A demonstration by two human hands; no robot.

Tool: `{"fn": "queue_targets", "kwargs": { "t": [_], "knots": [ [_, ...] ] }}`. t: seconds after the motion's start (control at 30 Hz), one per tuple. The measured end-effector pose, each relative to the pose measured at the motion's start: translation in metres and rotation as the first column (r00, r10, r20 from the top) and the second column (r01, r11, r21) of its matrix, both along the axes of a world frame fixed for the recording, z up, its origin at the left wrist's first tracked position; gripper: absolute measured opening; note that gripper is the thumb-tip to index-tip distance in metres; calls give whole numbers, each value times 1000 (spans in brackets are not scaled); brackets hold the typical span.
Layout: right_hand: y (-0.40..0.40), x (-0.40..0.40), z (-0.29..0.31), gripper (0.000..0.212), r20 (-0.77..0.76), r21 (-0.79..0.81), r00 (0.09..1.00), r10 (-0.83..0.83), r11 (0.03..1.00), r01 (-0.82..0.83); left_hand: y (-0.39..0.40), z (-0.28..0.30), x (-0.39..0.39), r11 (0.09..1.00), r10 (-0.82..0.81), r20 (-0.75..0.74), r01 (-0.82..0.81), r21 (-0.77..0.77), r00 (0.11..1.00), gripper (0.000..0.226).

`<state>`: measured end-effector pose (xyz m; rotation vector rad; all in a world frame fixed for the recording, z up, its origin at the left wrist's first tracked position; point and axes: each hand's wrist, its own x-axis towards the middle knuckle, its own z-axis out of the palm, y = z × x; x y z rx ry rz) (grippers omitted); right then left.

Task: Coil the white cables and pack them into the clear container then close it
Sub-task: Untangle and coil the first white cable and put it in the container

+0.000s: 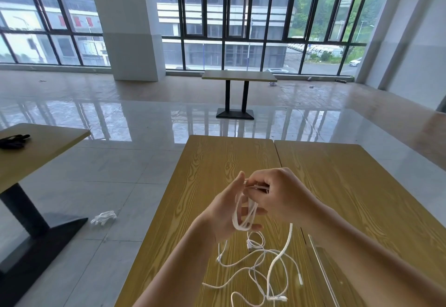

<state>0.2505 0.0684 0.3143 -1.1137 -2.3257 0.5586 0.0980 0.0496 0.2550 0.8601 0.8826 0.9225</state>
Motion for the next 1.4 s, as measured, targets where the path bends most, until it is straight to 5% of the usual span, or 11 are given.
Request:
{"fn": "queue_targets", "kwargs": {
  "t": [0.27,0.53,0.77,1.03,1.4],
  "knots": [
    [7,7,-1,20,52,-11,998,-29,1000,29,-9,1,-5,968,-249,-70,250,-6,966,56],
    [20,22,4,9,-5,-349,989,150,926,-142,-11,-3,-11,935,-355,-90,354,-20,931,41],
    [35,51,4,17,-62,-324,997,-40,946,18,-13,4,-37,998,-59,153,59,5,987,36],
    [24,41,-14,19,112,-61,988,-104,992,112,2,2,-30,892,453,319,-429,-146,833,37],
    [4,18,-21,24,246,-151,969,22,988,16,13,10,-14,793,607,524,-500,-348,598,34]
  ]
}}
